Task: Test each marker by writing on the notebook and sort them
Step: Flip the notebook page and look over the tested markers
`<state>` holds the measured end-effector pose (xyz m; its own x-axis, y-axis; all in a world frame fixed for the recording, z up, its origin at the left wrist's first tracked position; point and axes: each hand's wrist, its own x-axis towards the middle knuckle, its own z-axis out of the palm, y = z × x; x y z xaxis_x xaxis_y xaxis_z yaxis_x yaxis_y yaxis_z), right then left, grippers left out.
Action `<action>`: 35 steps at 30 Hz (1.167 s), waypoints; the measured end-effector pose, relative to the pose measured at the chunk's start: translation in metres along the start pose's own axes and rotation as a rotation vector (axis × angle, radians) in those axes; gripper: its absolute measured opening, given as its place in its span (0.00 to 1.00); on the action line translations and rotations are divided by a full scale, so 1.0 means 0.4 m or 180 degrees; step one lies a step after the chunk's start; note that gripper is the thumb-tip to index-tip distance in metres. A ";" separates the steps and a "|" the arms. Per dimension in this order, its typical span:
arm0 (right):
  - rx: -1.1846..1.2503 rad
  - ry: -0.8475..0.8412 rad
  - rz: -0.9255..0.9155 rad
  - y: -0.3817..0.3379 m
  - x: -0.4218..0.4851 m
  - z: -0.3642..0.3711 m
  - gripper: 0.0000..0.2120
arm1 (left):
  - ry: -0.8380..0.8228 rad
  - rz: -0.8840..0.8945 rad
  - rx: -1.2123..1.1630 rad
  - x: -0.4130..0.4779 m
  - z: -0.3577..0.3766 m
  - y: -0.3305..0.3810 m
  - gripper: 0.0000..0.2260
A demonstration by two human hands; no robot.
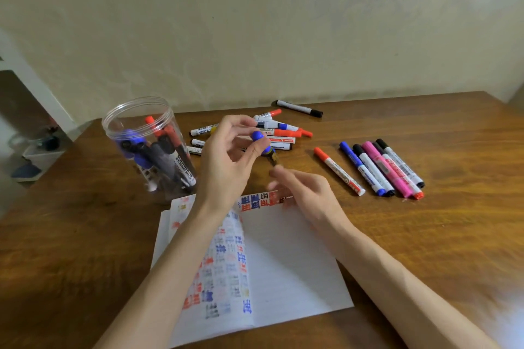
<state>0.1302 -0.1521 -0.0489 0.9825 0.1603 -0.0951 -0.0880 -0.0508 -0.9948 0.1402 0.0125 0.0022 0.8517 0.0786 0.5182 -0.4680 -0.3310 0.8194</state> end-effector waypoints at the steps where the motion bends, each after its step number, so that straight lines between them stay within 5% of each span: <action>1: 0.0562 -0.0040 0.0193 -0.007 -0.002 0.002 0.20 | -0.0023 -0.0105 -0.0194 -0.008 0.000 -0.003 0.13; 6: 0.1614 0.0115 0.0329 -0.019 -0.005 -0.014 0.21 | -0.0414 -0.0442 -0.0255 -0.062 -0.008 -0.044 0.10; 12: 0.0722 0.0390 -0.0198 -0.025 -0.011 -0.008 0.17 | -0.0854 0.0059 0.1222 -0.107 -0.012 -0.086 0.16; 18: 0.0142 0.0396 -0.0517 -0.038 -0.012 -0.014 0.19 | -0.1300 -0.0149 0.1036 -0.112 -0.046 -0.086 0.13; 21: 0.0526 0.1019 -0.0712 -0.061 0.002 -0.087 0.17 | -0.1160 -0.0534 0.0859 -0.098 -0.093 -0.096 0.11; 24: 0.0397 0.1355 -0.0580 -0.056 0.006 -0.126 0.16 | -0.1037 -0.0658 0.0961 -0.091 -0.102 -0.102 0.10; 35: -0.0224 0.1080 0.0193 0.000 0.033 -0.109 0.12 | -0.1568 -0.0854 0.1453 -0.105 -0.114 -0.105 0.09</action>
<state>0.1504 -0.1929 -0.0486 0.9755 -0.1813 -0.1249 -0.1480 -0.1200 -0.9817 0.1133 0.0658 -0.0427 0.9812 -0.1850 0.0548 -0.1743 -0.7281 0.6630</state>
